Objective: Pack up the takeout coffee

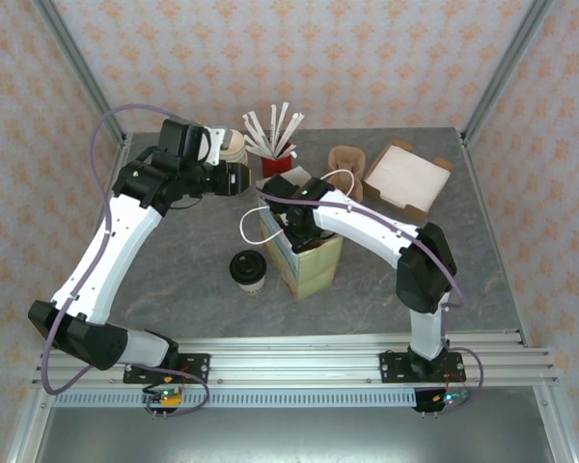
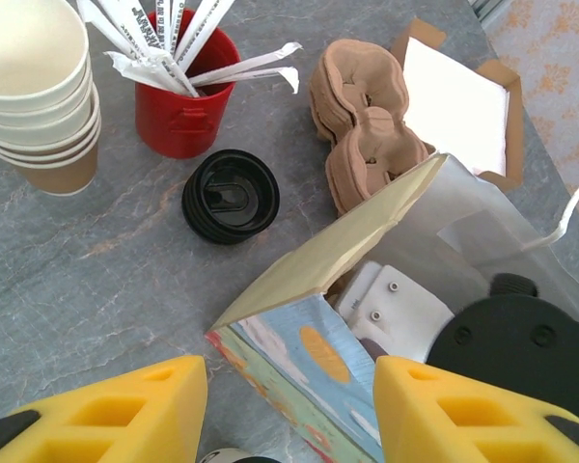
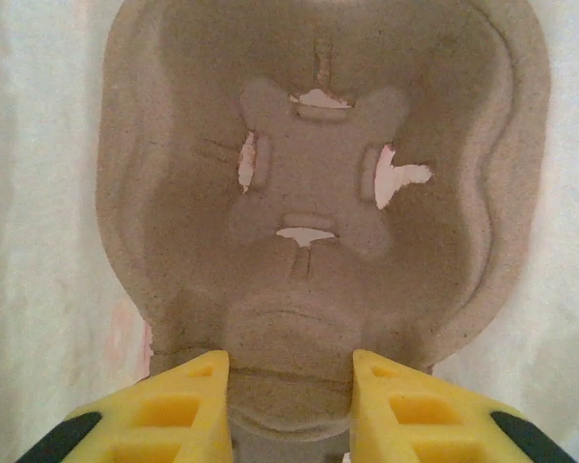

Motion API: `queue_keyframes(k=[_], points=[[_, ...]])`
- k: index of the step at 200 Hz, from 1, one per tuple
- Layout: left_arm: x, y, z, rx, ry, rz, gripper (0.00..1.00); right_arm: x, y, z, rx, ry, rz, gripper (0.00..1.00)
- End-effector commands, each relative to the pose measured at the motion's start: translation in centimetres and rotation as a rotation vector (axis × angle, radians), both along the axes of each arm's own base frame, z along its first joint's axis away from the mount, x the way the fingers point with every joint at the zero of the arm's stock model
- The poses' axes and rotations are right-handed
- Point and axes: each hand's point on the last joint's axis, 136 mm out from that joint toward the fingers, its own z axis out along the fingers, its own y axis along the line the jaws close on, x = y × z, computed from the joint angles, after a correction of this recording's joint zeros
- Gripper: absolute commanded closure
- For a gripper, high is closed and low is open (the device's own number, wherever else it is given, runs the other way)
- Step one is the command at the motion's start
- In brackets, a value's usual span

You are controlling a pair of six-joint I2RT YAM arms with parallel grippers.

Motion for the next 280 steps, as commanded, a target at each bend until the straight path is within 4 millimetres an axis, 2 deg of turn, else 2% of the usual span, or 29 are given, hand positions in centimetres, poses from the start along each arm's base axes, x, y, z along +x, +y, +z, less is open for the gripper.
queue_keyframes(k=[1, 128, 223, 252, 280], points=[[-0.8, 0.6, 0.7, 0.008, -0.021, 0.008, 0.50, 0.7, 0.3, -0.7, 0.033, -0.003, -0.025, 0.69], [-1.0, 1.4, 0.8, 0.029, -0.039, 0.037, 0.48, 0.8, -0.8, -5.6, 0.027, 0.044, -0.068, 0.66], [-1.1, 1.3, 0.5, 0.024, -0.031, 0.037, 0.48, 0.6, -1.3, -9.4, 0.008, 0.085, -0.076, 0.59], [-1.1, 1.3, 0.5, 0.026, -0.033, 0.037, 0.48, 0.8, -1.2, -8.6, 0.018, 0.073, -0.075, 0.54], [-1.1, 1.3, 0.5, 0.024, -0.031, 0.037, 0.48, 1.1, -0.8, -6.5, 0.042, 0.046, -0.067, 0.47]])
